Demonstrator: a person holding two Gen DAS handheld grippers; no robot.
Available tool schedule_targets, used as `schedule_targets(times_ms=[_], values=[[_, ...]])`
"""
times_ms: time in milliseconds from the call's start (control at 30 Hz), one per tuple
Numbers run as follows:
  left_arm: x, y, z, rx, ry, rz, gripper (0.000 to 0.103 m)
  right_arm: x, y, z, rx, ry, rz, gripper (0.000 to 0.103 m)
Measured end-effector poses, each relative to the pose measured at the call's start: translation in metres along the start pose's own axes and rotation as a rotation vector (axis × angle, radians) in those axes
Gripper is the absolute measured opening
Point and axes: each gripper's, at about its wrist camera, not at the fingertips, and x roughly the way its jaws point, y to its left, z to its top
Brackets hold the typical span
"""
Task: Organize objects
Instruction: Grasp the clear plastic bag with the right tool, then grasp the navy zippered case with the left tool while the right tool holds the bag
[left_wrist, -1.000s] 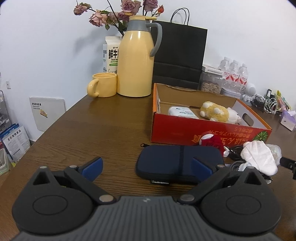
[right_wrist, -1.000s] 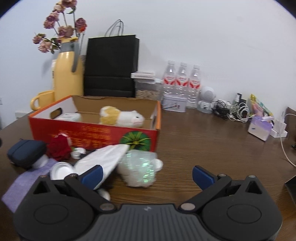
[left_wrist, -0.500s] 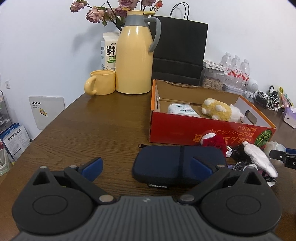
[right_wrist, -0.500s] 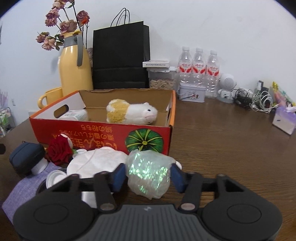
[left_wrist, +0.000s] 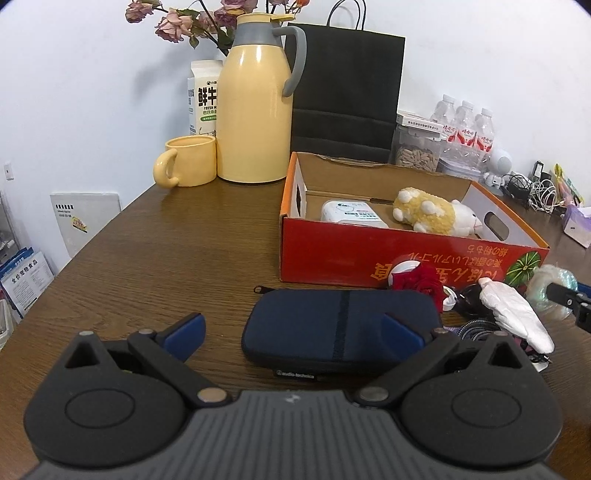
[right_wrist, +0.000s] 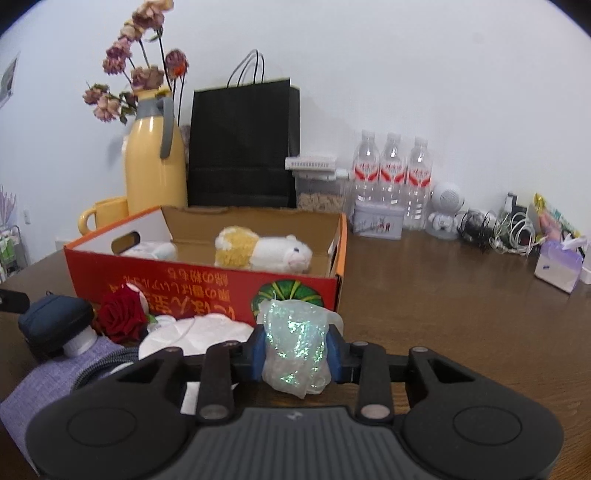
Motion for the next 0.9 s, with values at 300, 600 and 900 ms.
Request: schedule_targets(times_ms=[300, 600, 900], values=[[0.016, 0.001, 0.010, -0.007, -0.026, 0.026, 0.103, -0.004, -0.002, -0.004, 0.021, -0.019, -0.018, 0.032], [0.067, 0.018, 0.027, -0.090, 0.026, 0.065, 0.076, -0.002, 0.000, -0.007, 0.022, -0.008, -0.022, 0.032], [0.057, 0.029, 0.004, -0.105, 0.088, 0.057, 0.041, -0.001, 0.000, -0.007, 0.024, -0.006, -0.020, 0.032]])
